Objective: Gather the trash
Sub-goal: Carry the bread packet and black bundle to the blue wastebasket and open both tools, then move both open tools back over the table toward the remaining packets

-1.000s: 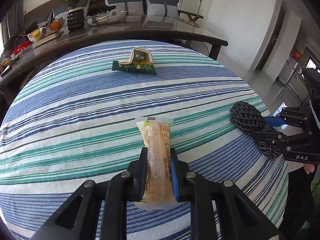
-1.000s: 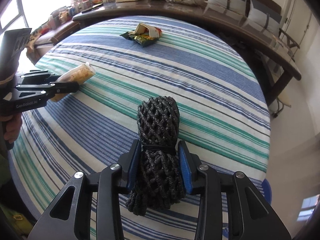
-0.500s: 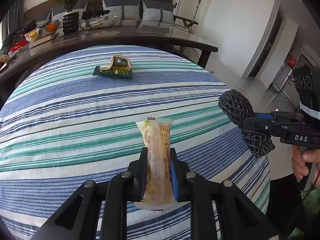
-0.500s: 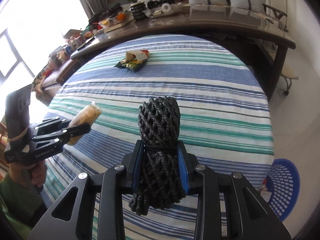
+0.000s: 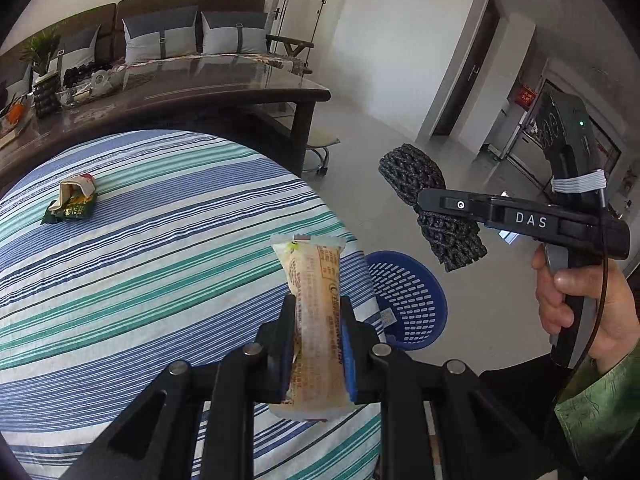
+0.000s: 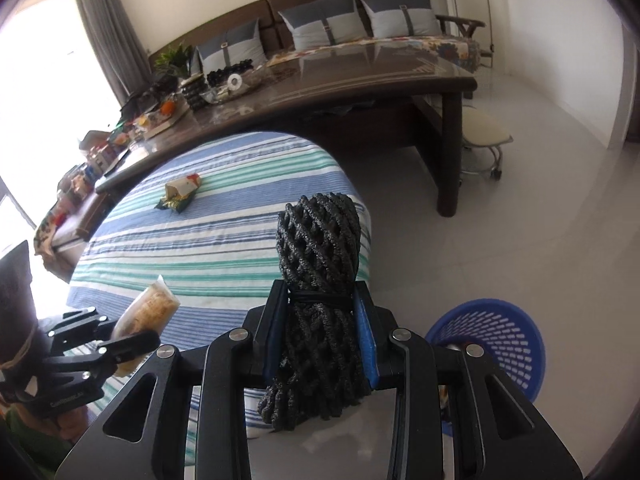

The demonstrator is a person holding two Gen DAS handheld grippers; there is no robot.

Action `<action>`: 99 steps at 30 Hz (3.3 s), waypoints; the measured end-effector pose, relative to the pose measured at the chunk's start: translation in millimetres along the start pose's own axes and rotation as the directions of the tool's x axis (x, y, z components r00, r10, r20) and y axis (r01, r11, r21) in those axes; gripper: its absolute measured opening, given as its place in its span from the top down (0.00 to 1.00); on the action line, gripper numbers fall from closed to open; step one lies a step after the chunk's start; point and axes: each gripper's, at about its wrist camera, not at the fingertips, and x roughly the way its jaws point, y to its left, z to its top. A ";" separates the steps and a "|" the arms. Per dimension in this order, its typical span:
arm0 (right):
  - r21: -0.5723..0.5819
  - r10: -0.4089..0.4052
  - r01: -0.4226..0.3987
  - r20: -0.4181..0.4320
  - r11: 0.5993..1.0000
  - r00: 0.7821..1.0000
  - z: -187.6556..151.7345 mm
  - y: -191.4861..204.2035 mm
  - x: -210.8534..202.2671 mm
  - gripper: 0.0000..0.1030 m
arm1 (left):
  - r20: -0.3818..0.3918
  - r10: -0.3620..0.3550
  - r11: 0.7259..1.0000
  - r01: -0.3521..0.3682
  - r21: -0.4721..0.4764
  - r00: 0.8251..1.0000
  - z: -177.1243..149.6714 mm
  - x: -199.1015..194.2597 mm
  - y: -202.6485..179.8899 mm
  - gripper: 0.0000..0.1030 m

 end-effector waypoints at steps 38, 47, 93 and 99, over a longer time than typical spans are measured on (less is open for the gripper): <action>0.311 -0.185 0.232 -0.173 0.922 0.967 -54.0 -250.6 26.8 0.63 | -0.247 -0.161 0.979 0.186 0.084 0.956 22.8 266.6 -156.7 0.62; 0.336 -0.224 0.257 -0.134 0.906 0.965 -47.9 -253.6 15.8 0.37 | -0.208 -0.114 0.986 0.136 0.093 0.971 17.5 256.4 -153.1 0.34; -0.431 0.019 -0.071 -0.123 0.900 0.992 -45.9 174.7 138.3 0.03 | -0.089 0.272 0.921 -0.286 -0.264 0.958 117.3 16.9 273.3 0.32; -0.420 0.029 -0.082 -0.130 0.904 0.991 -47.4 175.7 139.0 0.02 | -0.219 0.299 0.911 -0.346 -0.224 0.929 141.1 76.2 296.8 0.32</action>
